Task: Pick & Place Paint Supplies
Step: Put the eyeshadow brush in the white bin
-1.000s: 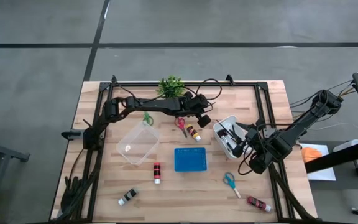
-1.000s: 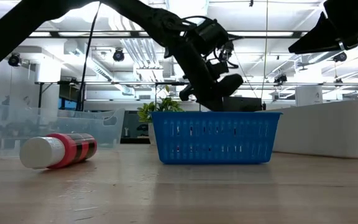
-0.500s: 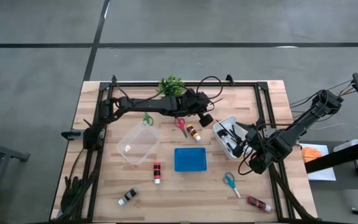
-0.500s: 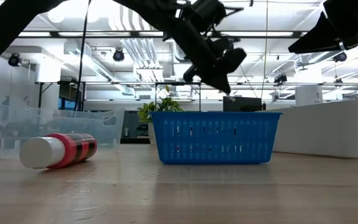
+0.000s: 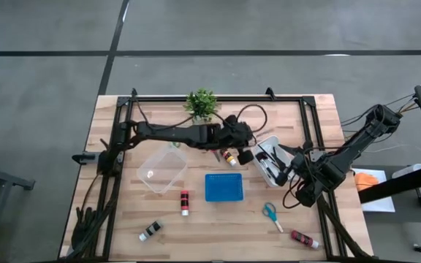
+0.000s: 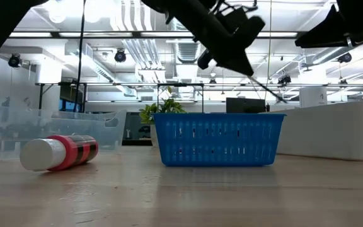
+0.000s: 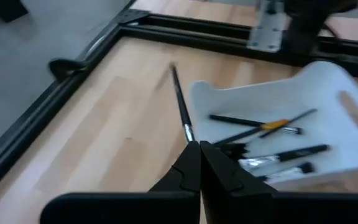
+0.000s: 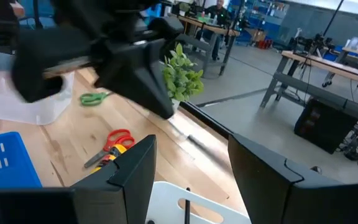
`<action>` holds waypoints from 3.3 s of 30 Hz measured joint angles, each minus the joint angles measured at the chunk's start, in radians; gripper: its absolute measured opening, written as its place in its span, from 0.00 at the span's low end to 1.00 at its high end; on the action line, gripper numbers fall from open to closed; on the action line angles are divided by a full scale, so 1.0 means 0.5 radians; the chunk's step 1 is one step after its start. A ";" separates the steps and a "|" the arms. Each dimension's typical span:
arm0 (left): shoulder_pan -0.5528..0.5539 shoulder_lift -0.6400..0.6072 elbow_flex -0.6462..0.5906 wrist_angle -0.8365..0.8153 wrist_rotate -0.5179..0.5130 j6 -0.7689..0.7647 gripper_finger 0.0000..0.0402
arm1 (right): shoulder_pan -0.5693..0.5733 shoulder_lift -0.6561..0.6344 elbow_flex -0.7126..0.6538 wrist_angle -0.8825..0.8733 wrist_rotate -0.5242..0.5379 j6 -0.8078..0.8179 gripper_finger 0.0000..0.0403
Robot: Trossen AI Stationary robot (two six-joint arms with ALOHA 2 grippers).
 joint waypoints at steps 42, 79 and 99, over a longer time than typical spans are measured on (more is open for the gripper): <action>-0.195 0.057 -0.153 0.369 0.354 0.058 0.00 | 0.020 0.000 0.006 0.024 0.039 -0.001 0.49; -0.091 0.189 -0.146 0.517 0.578 0.041 0.00 | 0.020 0.000 0.005 0.036 0.037 -0.008 0.49; -0.092 0.189 -0.146 0.511 0.608 0.039 0.00 | 0.020 0.000 -0.008 0.043 0.034 -0.003 0.49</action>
